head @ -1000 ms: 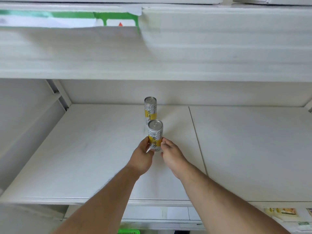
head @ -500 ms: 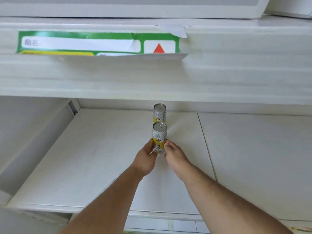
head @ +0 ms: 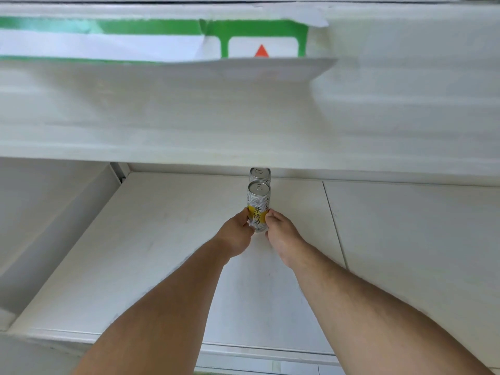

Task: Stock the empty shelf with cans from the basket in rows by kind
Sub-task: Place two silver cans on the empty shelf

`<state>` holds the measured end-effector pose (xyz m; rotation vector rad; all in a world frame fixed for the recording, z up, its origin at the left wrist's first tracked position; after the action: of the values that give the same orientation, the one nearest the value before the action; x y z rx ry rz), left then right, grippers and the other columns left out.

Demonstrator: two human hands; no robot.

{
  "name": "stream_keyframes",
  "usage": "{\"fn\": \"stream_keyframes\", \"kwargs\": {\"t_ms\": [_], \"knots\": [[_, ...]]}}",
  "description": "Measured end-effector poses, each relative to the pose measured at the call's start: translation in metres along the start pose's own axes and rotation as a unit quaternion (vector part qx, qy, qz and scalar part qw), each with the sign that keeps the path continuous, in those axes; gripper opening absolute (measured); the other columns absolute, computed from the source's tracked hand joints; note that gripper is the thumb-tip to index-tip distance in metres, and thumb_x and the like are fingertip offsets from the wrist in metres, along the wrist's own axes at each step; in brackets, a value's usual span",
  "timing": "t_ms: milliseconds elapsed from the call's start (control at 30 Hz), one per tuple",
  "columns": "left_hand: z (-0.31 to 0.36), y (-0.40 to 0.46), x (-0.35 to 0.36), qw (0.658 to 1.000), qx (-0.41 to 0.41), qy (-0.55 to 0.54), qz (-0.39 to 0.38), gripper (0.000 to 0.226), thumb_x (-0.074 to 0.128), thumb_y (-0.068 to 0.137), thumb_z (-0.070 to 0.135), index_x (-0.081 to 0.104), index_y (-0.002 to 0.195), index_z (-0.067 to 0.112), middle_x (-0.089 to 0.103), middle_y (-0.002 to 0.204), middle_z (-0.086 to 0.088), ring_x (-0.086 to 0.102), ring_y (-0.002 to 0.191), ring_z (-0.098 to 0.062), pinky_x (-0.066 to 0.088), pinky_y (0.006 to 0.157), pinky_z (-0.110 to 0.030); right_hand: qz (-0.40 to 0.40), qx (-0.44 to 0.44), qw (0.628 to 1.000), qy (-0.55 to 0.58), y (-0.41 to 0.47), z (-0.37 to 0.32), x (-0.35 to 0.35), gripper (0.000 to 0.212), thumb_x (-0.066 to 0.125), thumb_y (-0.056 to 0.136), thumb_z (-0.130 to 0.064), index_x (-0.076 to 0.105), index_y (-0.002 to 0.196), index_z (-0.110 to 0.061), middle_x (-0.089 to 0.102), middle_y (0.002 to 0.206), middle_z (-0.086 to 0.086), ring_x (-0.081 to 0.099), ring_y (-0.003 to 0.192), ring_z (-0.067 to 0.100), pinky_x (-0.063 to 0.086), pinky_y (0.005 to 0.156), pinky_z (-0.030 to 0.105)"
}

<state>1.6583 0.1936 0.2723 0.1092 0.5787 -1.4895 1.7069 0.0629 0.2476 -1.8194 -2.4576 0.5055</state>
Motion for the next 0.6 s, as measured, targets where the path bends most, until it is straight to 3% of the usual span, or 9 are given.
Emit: {"fn": "stream_keyframes", "kwargs": {"t_ms": [67,233,300,400,467,567,600], "knots": [[0.000,0.002,-0.001,1.000,-0.007,-0.010,-0.001,0.058,0.043,0.095,0.011,0.045,0.145,0.042,0.061,0.133,0.015,0.058,0.121,-0.010,0.044,0.096,-0.024,0.005,-0.002,1.000,0.005,0.003,-0.002,-0.001,0.035,0.037,0.104,-0.024,0.070,0.111,-0.023,0.070,0.096,-0.008,0.052,0.074,0.006,0.041,0.071,0.026],[0.003,0.002,-0.001,1.000,-0.025,-0.015,0.006,0.063,0.044,0.099,0.010,0.034,0.153,0.039,0.053,0.135,0.016,0.054,0.116,-0.007,0.043,0.081,-0.017,0.004,0.004,1.000,0.010,0.001,-0.004,0.000,0.036,0.037,0.101,-0.030,0.071,0.114,-0.029,0.072,0.114,-0.005,0.061,0.100,0.013,0.049,0.096,0.034],[0.000,-0.003,0.000,0.999,-0.044,-0.025,0.013,0.068,0.047,0.100,0.012,0.020,0.160,0.032,0.045,0.145,0.014,0.050,0.126,-0.009,0.042,0.096,-0.023,0.004,0.005,1.000,0.007,-0.003,-0.003,-0.001,0.035,0.037,0.101,-0.030,0.070,0.110,-0.030,0.071,0.111,-0.006,0.061,0.103,0.013,0.049,0.101,0.035],[-0.008,-0.017,-0.002,0.996,-0.062,-0.051,0.027,0.073,0.050,0.101,0.017,0.012,0.162,0.029,0.026,0.165,0.006,0.036,0.147,-0.014,0.034,0.117,-0.033,0.007,0.014,1.000,0.000,-0.017,-0.001,-0.003,0.039,0.037,0.102,-0.023,0.067,0.079,-0.034,0.060,0.081,-0.005,0.055,0.084,0.013,0.045,0.096,0.036],[-0.012,-0.030,-0.005,0.995,-0.066,-0.065,0.038,0.071,0.051,0.100,0.020,0.015,0.161,0.031,0.027,0.165,0.006,0.038,0.146,-0.016,0.035,0.118,-0.037,0.023,0.018,1.000,0.012,-0.027,0.002,-0.004,0.035,0.039,0.104,-0.021,0.073,0.100,-0.030,0.068,0.093,0.007,0.063,0.096,0.015,0.045,0.107,0.041],[-0.016,-0.060,-0.005,0.995,-0.057,-0.065,0.042,0.069,0.050,0.099,0.026,0.019,0.160,0.032,0.029,0.164,0.009,0.044,0.142,-0.018,0.035,0.118,-0.041,0.037,0.019,0.999,0.024,-0.049,-0.002,-0.002,0.030,0.042,0.101,-0.028,0.072,0.096,-0.031,0.064,0.086,-0.011,0.058,0.093,0.011,0.042,0.113,0.041],[-0.018,-0.070,-0.004,0.996,-0.052,-0.063,0.039,0.069,0.050,0.099,0.028,0.019,0.160,0.033,0.030,0.163,0.010,0.045,0.141,-0.018,0.035,0.118,-0.042,0.037,0.020,0.999,0.028,-0.059,-0.002,-0.001,0.029,0.043,0.100,-0.030,0.071,0.105,-0.030,0.068,0.097,-0.007,0.060,0.104,0.013,0.041,0.117,0.044]]}}
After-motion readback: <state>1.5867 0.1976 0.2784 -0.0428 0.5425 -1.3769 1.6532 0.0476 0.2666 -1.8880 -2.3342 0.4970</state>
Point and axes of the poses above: each hand's wrist, its own y-axis towards the middle knuckle, its own x-axis out of the palm, z = x × y, the point moved 2 cm from there along y, towards the middle knuckle
